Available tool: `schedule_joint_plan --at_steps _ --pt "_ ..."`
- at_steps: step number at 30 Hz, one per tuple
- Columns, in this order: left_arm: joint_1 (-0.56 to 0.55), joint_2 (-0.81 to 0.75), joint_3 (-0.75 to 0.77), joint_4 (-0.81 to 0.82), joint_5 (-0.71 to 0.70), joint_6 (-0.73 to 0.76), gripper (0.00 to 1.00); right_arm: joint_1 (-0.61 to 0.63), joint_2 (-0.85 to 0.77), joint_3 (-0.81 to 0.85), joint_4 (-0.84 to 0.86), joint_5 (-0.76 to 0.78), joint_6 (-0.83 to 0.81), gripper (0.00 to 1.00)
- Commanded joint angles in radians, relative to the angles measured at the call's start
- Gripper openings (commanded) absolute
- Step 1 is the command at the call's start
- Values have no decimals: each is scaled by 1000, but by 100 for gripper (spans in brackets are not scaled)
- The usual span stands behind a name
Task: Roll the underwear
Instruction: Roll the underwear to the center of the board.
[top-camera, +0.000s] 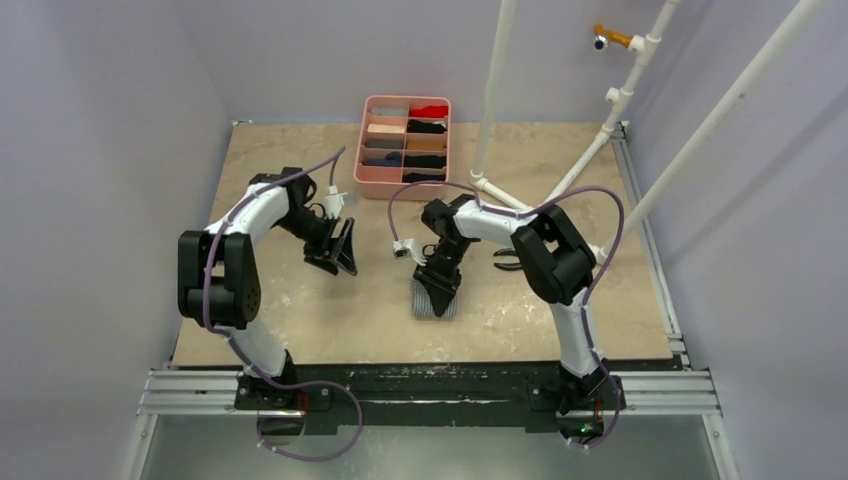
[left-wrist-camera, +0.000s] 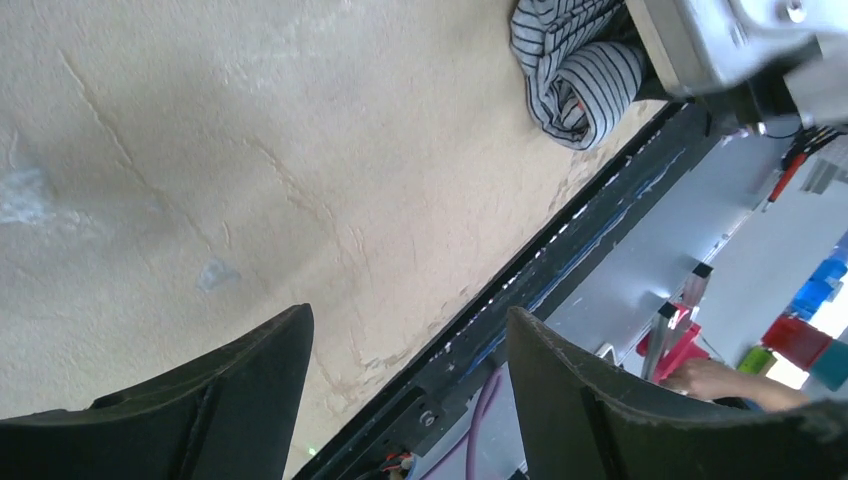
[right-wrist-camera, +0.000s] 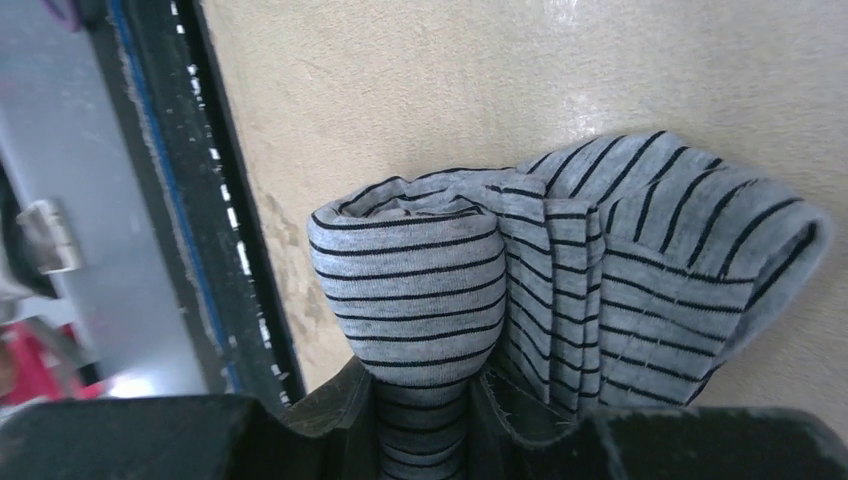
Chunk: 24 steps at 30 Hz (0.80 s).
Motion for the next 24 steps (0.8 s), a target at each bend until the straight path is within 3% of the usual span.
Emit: schedule_joint_plan --at_steps 1,9,15,24 --pt "5 -114 -59 9 -28 71 69 4 192 38 -136 68 -83 0" --pt "-18 -316 -143 86 58 112 69 -35 363 196 -254 -15 -155 0" --pt "-172 -423 -173 166 31 124 69 -79 401 187 -186 30 -91 0" --pt "-376 -346 -161 347 16 77 69 -143 316 85 -67 98 -9 0"
